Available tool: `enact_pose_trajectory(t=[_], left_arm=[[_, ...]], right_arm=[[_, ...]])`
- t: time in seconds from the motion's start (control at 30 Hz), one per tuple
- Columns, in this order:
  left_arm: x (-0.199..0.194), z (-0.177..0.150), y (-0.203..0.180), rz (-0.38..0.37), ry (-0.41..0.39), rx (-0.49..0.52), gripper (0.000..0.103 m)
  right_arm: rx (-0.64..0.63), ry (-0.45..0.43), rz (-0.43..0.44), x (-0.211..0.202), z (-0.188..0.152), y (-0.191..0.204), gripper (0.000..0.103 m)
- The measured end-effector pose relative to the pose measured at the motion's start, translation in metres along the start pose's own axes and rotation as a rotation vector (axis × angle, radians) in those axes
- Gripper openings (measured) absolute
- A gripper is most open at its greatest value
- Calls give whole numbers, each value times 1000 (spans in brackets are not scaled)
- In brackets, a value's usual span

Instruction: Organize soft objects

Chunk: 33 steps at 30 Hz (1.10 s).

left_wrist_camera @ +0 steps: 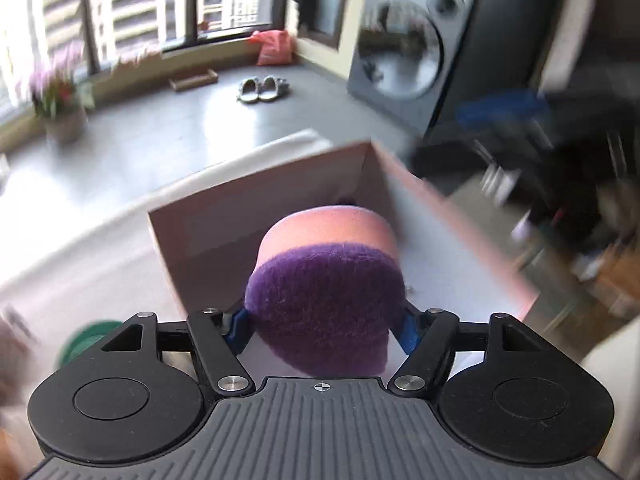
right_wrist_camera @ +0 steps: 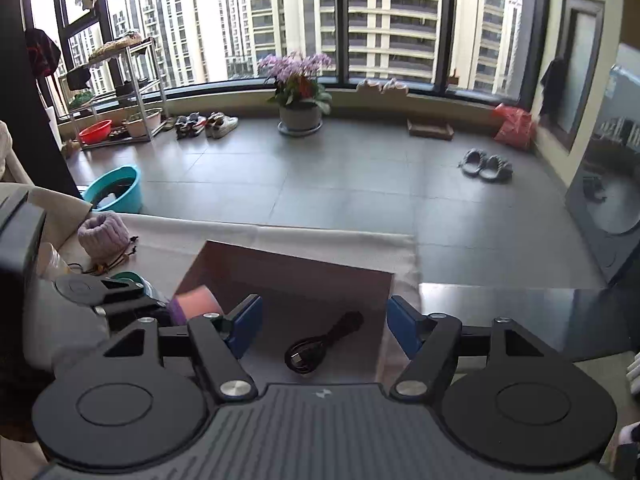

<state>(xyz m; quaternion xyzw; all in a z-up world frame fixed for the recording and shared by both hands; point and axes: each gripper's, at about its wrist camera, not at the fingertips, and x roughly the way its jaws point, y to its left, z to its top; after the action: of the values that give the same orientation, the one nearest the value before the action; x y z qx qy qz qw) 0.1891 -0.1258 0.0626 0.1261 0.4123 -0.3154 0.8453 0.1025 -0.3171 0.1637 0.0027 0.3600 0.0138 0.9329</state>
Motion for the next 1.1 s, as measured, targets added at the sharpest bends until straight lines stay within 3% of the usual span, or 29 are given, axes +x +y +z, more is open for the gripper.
enact_pose_trajectory(t=[0.07, 0.17, 0.37, 0.47, 0.57, 0.73, 0.93, 1.1], left_arm=[[1, -4, -8, 31, -11, 64, 73], [-5, -6, -5, 18, -26, 47, 73], [-26, -11, -2, 0, -116, 42, 73], [-42, -21, 11, -8, -180, -48, 73], [-31, -17, 4, 36, -108, 29, 72], [-21, -26, -11, -7, -76, 112, 72], [-13, -33, -12, 5, -55, 120, 72], [-8, -31, -13, 11, -54, 115, 72]], right_arm=[[27, 24, 60, 9, 7, 9, 70], [37, 71, 129, 22, 16, 25, 72], [21, 85, -3, 23, 13, 1, 72], [48, 54, -32, 6, 13, -15, 72], [29, 62, 11, -3, 9, -17, 72], [14, 93, 150, 2, 7, -1, 72], [144, 147, 263, 19, 6, -17, 72], [138, 166, 301, 27, -2, -15, 73]])
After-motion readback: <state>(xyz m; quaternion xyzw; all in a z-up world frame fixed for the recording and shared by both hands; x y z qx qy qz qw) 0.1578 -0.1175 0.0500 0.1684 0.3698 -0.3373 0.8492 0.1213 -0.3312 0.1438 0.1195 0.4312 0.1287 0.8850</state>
